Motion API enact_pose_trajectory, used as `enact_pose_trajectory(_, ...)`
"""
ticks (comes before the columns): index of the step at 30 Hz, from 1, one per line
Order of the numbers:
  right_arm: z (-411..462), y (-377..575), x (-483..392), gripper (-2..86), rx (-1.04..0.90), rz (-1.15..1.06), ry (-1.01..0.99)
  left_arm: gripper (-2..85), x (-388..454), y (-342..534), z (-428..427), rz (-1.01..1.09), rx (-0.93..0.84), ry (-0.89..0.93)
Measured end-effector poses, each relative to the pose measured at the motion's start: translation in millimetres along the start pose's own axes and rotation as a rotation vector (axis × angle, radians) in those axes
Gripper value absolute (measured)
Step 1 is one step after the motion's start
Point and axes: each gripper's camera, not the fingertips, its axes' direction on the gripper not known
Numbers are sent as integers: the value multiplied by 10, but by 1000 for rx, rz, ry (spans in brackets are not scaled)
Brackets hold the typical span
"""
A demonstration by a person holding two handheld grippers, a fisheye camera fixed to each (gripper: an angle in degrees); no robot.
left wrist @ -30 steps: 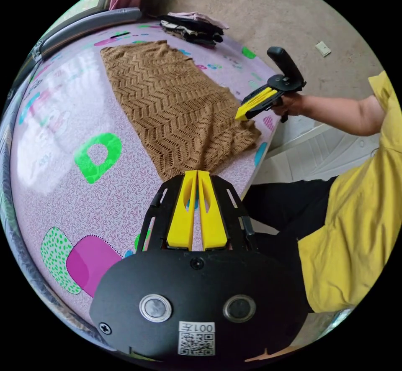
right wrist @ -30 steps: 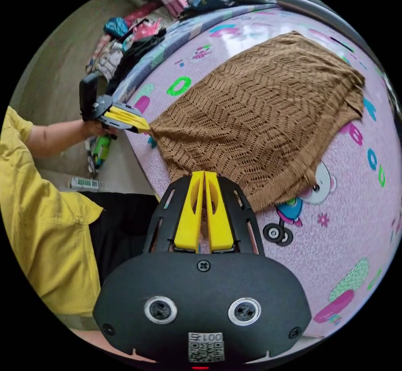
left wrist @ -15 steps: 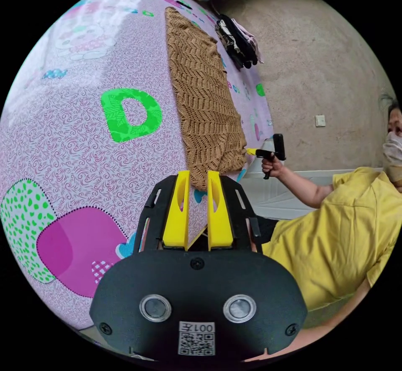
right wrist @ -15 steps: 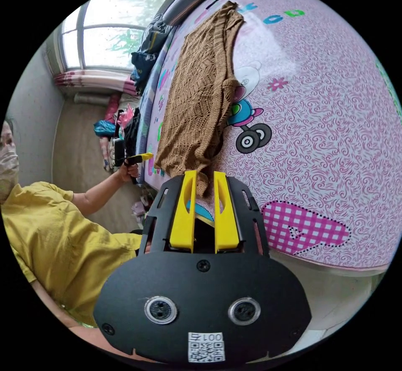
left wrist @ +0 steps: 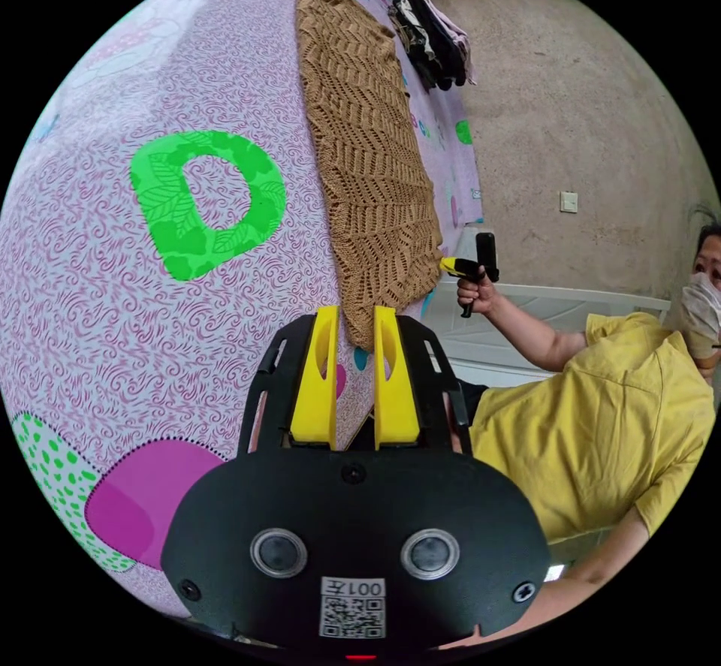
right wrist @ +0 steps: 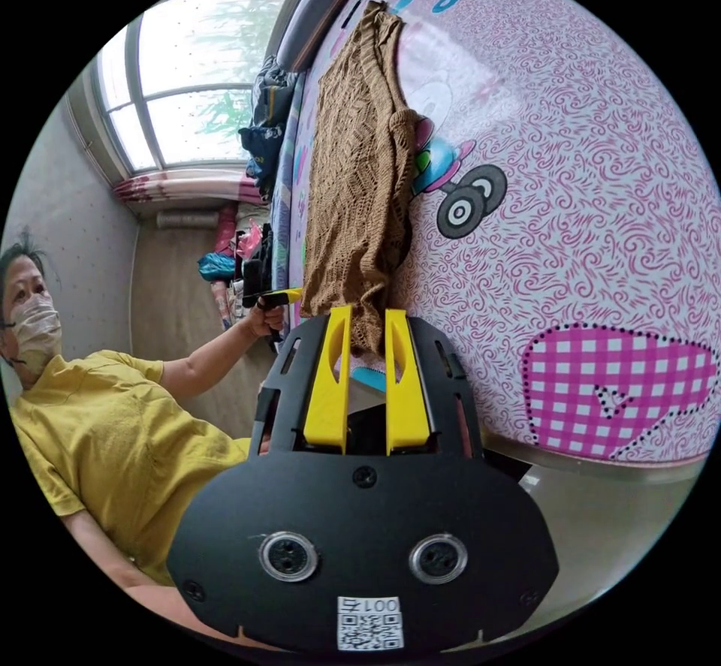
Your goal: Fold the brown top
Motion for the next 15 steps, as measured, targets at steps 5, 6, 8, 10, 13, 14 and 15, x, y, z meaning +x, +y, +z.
enact_pose_trajectory(5, 42, 121, 154, 74, 24, 28, -59, 37, -13, -66, -67, 7, -9, 99)
enact_pose_trajectory(6, 38, 134, 168, 74, 25, 29, -60, 38, -20, -74, -96, 3, -4, 114)
enact_pose_trajectory(8, -35, 183, 210, 76, 41, 29, -34, 39, -24, -83, -133, 2, -8, 116)
enact_pose_trajectory(10, -127, 216, 248, 76, 78, 37, -9, 39, -14, -90, -176, 7, -17, 101)
enact_pose_trajectory(13, -159, 227, 319, 75, 71, 45, -7, 38, -12, -98, -211, 2, -17, 103)
enact_pose_trajectory(14, -141, 224, 331, 75, 60, 43, -11, 38, -12, -100, -215, 1, -17, 105)
enact_pose_trajectory(15, -127, 223, 334, 76, 54, 41, -13, 38, -9, -105, -223, -2, -16, 113)
